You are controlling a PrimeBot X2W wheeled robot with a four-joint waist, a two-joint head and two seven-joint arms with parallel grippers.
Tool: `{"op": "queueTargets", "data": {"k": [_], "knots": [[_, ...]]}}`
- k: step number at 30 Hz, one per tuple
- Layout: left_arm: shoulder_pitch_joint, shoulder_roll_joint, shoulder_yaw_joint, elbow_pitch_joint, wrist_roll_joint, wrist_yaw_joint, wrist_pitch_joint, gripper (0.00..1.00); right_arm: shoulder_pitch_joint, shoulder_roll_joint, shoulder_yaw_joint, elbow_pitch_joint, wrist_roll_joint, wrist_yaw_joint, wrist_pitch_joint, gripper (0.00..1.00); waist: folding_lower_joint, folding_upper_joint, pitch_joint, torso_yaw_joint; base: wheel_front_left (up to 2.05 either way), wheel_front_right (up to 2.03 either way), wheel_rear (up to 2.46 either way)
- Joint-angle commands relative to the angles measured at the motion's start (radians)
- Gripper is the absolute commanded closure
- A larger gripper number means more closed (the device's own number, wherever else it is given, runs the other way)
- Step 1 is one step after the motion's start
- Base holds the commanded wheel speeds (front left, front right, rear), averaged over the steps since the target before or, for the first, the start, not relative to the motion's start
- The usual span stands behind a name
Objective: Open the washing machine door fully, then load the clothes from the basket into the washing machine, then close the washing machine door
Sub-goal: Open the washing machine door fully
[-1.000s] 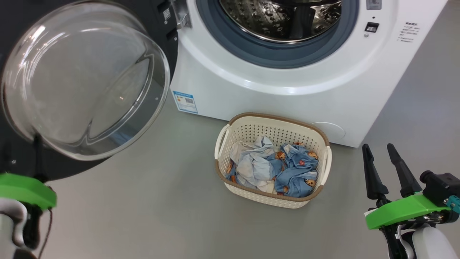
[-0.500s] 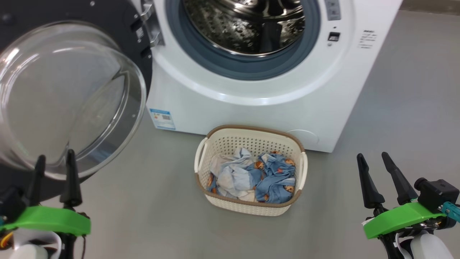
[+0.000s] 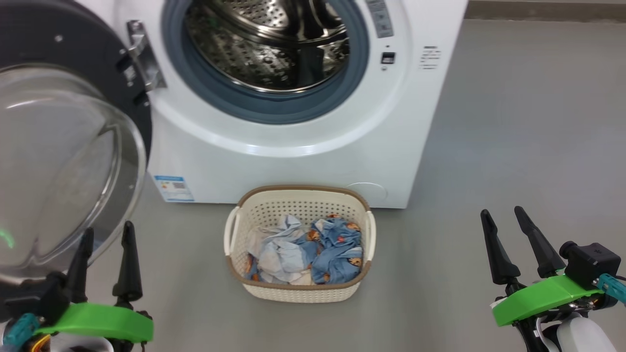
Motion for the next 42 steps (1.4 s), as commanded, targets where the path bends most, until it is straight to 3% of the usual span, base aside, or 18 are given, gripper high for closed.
{"op": "queueTargets", "data": {"k": [1,13,25,30,42], "knots": [[-0.018,0.022,0.036,-0.028,0.013,-0.001,-0.004,0.00,0.001,-0.012,0.026,-0.028,0.005,0.002,-0.012,0.00,0.0000,0.0000,-0.008,-0.030,0.00,0.00,0.00],[0.024,-0.015,0.037,-0.029,0.044,-0.027,-0.007,0.00,0.005,-0.027,0.018,-0.035,-0.003,0.002,-0.012,0.00,0.0000,0.0000,-0.022,-0.097,0.00,0.00,0.00],[0.036,-0.075,0.084,-0.026,0.062,-0.069,-0.008,0.00,0.001,-0.030,0.001,-0.039,-0.010,0.002,-0.012,0.00,0.0000,0.0000,-0.008,-0.109,0.00,0.00,0.00],[0.043,-0.084,0.088,0.001,0.066,-0.096,-0.008,0.00,0.000,-0.032,0.001,-0.037,-0.012,0.002,-0.012,0.00,0.0000,0.0000,-0.013,-0.113,0.00,0.00,0.00],[0.035,-0.087,0.095,0.053,0.090,-0.115,-0.008,0.00,-0.001,-0.033,0.002,-0.036,-0.012,0.002,-0.012,0.00,0.0000,0.0000,-0.012,-0.111,0.00,0.00,0.00]]}}
